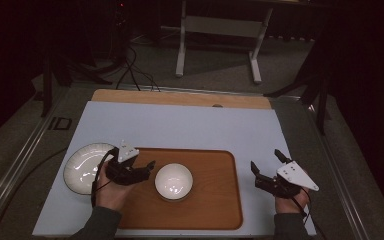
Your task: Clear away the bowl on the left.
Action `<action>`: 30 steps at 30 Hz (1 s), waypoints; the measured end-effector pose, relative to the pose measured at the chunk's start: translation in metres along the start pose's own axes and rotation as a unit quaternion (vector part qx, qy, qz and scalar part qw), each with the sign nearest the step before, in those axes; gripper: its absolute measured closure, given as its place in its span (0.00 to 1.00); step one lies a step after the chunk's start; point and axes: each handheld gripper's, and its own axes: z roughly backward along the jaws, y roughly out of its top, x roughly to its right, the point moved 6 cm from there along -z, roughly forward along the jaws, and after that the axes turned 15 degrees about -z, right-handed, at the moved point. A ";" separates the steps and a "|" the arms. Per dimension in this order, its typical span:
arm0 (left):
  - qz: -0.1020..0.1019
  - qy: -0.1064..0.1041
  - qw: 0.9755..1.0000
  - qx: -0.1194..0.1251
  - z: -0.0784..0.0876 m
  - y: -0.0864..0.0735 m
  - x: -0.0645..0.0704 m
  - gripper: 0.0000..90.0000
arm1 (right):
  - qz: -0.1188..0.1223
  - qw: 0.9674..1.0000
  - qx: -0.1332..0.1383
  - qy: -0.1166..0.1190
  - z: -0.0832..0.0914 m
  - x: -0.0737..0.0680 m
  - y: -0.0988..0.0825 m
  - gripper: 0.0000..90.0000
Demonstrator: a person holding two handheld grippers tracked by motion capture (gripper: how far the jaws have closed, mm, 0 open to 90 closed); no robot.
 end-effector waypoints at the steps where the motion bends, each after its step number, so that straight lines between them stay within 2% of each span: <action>1: 0.004 -0.001 1.000 0.011 0.005 0.000 -0.005 0.37 | 0.000 1.000 0.000 0.000 0.000 0.000 0.000 0.15; 7: 0.018 0.014 0.999 0.028 0.021 -0.006 -0.024 0.33 | -0.001 1.000 0.000 -0.001 0.000 0.000 0.000 0.15; 10: 0.016 0.020 0.999 0.029 0.028 -0.011 -0.032 0.31 | -0.001 1.000 0.000 -0.001 0.000 0.000 0.000 0.15; 15: 0.016 0.049 0.998 0.029 0.038 -0.021 -0.045 0.29 | -0.002 1.000 0.000 0.000 0.000 0.000 0.000 0.15; 17: 0.017 0.052 0.998 0.030 0.040 -0.023 -0.047 0.29 | -0.002 1.000 0.000 0.001 0.000 0.000 0.000 0.15; 19: 0.029 0.063 0.997 0.037 0.045 -0.028 -0.055 0.29 | -0.003 1.000 0.000 0.001 0.000 0.000 0.000 0.15; 23: 0.041 0.079 0.995 0.040 0.048 -0.036 -0.064 0.29 | -0.002 1.000 -0.004 0.002 0.000 0.000 -0.001 0.15; 30: 0.049 0.096 0.993 0.039 0.050 -0.044 -0.072 0.29 | -0.004 1.000 -0.006 0.003 -0.001 -0.001 -0.001 0.15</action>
